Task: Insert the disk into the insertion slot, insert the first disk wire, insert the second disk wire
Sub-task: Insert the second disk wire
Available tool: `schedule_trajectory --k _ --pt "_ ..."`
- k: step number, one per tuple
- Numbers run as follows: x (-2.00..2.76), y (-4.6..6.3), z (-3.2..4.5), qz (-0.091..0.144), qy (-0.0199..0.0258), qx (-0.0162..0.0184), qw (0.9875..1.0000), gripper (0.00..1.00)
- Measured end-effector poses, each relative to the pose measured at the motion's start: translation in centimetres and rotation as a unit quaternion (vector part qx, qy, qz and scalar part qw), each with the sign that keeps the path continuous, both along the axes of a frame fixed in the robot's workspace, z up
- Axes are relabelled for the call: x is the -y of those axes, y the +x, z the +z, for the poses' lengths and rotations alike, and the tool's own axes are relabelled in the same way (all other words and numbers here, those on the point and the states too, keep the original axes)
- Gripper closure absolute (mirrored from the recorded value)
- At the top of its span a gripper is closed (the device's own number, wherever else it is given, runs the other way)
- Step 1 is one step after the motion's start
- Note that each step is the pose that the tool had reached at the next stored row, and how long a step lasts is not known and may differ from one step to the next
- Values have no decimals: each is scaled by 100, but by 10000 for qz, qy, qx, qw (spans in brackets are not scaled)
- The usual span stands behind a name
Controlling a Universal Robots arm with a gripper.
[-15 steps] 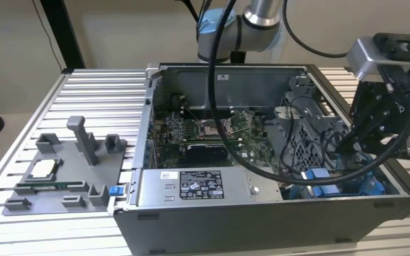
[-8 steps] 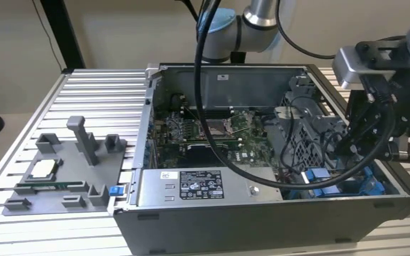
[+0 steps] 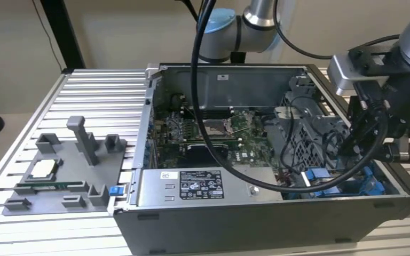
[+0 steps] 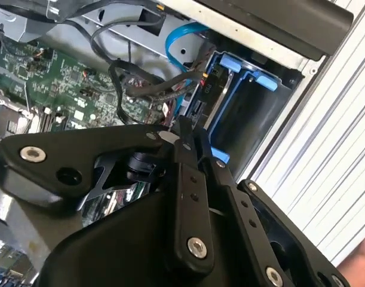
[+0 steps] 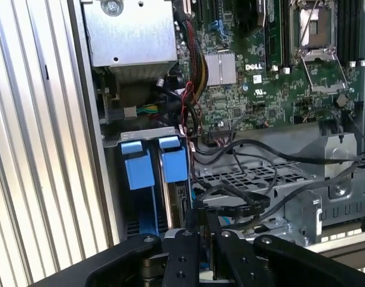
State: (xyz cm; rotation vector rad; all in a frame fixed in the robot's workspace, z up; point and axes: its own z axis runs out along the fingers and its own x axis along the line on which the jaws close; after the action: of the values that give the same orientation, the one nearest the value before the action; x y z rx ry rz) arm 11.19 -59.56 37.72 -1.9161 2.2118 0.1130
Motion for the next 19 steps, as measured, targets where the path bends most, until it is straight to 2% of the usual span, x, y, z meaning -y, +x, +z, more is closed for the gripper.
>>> schedule_trajectory --k 3,4,9,11,16,19 --pt "0 0 -1 0 1 4 10000 100" --pt "-1 -1 -6 -1 1 19 10000 100" --pt "0 -10 -48 0 -7 206 9998 100" --pt "0 -24 -70 0 -12 250 9997 100" --pt "0 -54 -123 1 -60 300 9995 100" --pt "0 -57 -136 10 -156 307 9994 100"
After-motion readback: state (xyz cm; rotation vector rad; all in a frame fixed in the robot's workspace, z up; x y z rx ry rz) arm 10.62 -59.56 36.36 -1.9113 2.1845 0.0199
